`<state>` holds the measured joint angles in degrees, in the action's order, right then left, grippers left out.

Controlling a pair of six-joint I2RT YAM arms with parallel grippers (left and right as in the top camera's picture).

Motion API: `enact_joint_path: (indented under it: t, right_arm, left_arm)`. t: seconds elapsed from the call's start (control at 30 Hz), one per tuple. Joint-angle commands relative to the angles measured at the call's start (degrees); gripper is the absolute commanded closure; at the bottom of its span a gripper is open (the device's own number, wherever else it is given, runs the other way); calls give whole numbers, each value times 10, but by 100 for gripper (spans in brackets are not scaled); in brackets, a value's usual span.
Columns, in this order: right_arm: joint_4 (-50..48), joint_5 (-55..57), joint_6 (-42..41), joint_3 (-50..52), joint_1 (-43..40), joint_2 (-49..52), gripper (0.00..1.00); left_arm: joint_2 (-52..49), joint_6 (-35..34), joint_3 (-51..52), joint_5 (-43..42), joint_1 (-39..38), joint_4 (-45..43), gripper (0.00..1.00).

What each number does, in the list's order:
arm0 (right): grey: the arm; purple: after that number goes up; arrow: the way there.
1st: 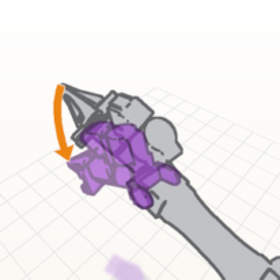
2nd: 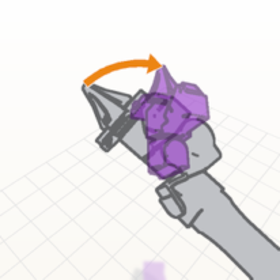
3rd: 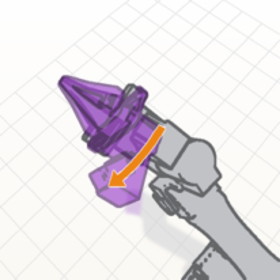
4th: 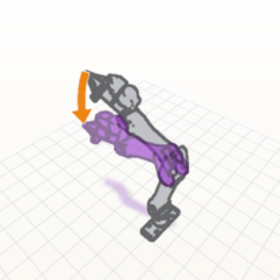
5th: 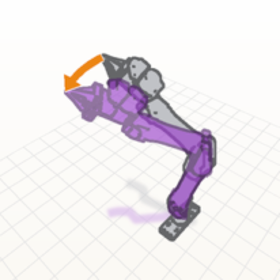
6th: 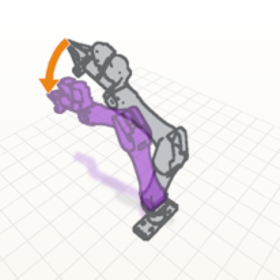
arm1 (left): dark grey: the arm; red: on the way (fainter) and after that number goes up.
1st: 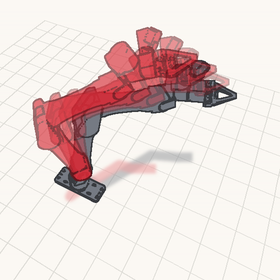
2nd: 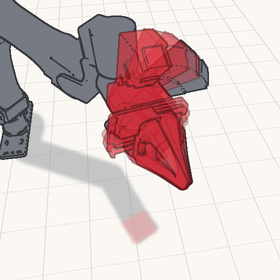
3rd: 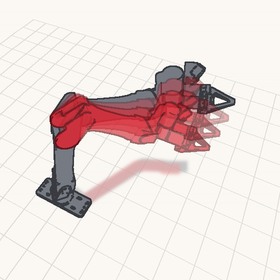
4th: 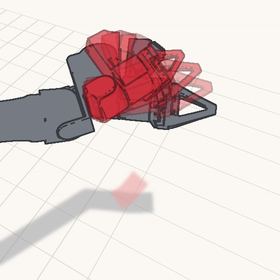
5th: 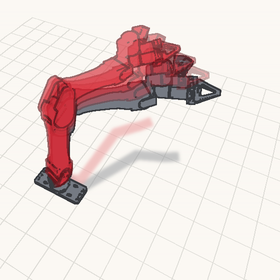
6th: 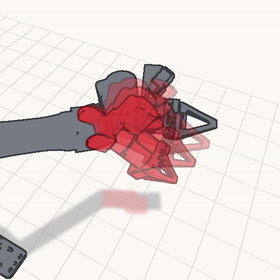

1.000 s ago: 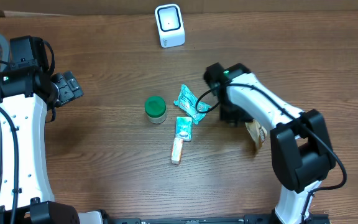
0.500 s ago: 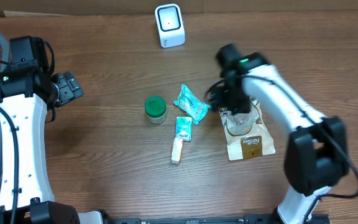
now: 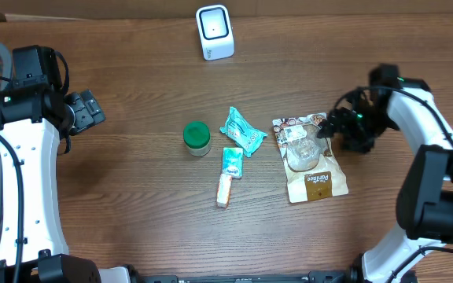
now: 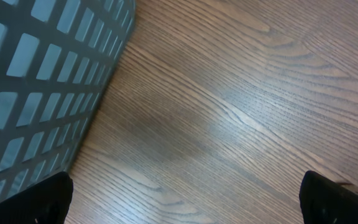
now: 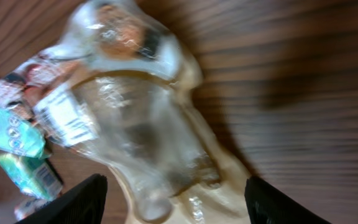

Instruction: Scan the item barcode

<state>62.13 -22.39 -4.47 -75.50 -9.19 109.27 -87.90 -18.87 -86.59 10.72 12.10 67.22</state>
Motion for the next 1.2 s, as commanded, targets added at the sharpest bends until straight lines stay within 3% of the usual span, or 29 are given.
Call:
enact_joint_path:
  t: [0.0,0.33,0.47,0.73,1.17]
  right_arm:
    - [-24,-63,41,37,-43,-15,27]
    - [-112,-150,104,146,-74,-13,19]
    - [-189,-229,110,198,-68,1,20]
    - [-255,-279,106,212,-1,45,25]
    - [-427,-391,-28,210,109,48,37]
  left_arm:
    - [-2,11,3,-3,-1,-2,0]
    - [-2,11,3,-2,-1,-2,1]
    - [-2,11,3,-3,-1,-2,0]
    - [-2,11,3,-3,-1,-2,0]
    - [-2,11,3,-2,0,-2,0]
